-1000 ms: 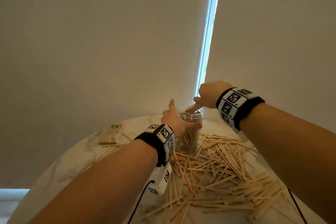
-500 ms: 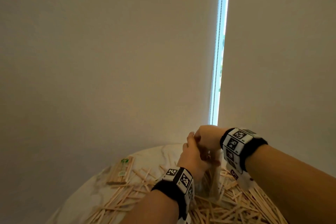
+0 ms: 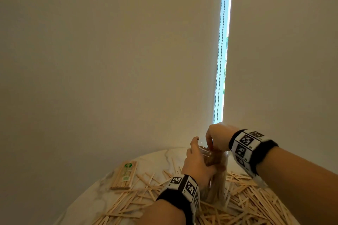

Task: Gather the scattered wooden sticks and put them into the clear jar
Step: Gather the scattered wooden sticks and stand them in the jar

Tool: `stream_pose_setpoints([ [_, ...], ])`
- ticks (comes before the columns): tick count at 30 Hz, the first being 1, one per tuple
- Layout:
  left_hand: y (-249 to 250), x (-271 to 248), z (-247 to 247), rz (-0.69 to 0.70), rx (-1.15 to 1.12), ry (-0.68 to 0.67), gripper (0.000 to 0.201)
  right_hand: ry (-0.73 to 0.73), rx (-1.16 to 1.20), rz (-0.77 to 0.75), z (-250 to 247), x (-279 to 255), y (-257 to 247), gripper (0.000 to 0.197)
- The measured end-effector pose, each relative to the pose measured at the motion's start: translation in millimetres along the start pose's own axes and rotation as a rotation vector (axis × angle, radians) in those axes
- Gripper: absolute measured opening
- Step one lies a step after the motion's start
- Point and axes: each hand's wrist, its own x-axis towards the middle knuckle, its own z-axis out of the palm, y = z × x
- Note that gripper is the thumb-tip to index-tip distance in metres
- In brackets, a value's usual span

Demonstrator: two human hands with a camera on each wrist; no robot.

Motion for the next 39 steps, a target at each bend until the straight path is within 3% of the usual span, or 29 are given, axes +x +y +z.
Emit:
stream_pose_setpoints([
  [3, -3.1, 3.3, 0.8, -0.009, -0.019, 0.001, 0.118, 0.118, -0.027, 0.015, 3.7, -0.8, 2.5, 0.003],
  [8, -4.4, 4.1, 0.8, -0.019, -0.011, 0.006, 0.119, 0.057, -0.159, 0.012, 11.9, -1.2, -9.1, 0.012],
  [11, -2.9, 6.6, 0.0, -0.037, -0.013, -0.002, 0.119, 0.14, 0.043, 0.044, 8.0, -2.2, -2.9, 0.013],
  [15, 3.2, 1.5, -1.2, -0.055, -0.027, -0.001, 0.127, 0.418, 0.339, 0.019, 5.5, -38.8, -4.7, 0.02],
  [18, 12.8, -16.0, -12.8, -0.054, 0.015, -0.074, 0.137, 0.452, 0.432, -0.01, 4.7, -88.8, -17.0, 0.032],
  [21, 18.1, -41.0, -40.1, -0.075, 0.251, -0.141, 0.126, 0.281, 0.422, -0.045, 16.1, -133.5, -27.2, 0.037],
  [24, 6.7, -65.7, -88.5, -0.122, 0.609, -0.138, 0.09, -0.079, 0.309, -0.013, 46.8, -156.1, -38.7, 0.042],
  [27, -21.5, -90.2, -141.2, -0.244, 0.931, -0.104, 0.067, -0.314, 0.089, 0.022, 74.2, -170.3, -51.4, 0.067],
  [31, -63.2, -127.1, -183.1, -0.42, 1.112, -0.164, 0.087, -0.418, -0.034, 0.006, 97.2, -180.8, -64.8, 0.072],
  [34, -88.7, -138.0, -174.5, -0.499, 1.135, -0.264, 0.098, -0.44, 0.023, -0.025, 97.4, -182.8, -73.2, 0.06],
  [36, -92.3, -140.3, -159.2, -0.517, 1.166, -0.261, 0.09, -0.43, 0.048, -0.05, 93.2, -183.1, -76.7, 0.046],
  [39, -78.0, -144.9, -138.0, -0.431, 1.118, -0.243, 0.054, -0.445, 0.011, -0.06, 90.9, -182.6, -78.3, 0.031],
])
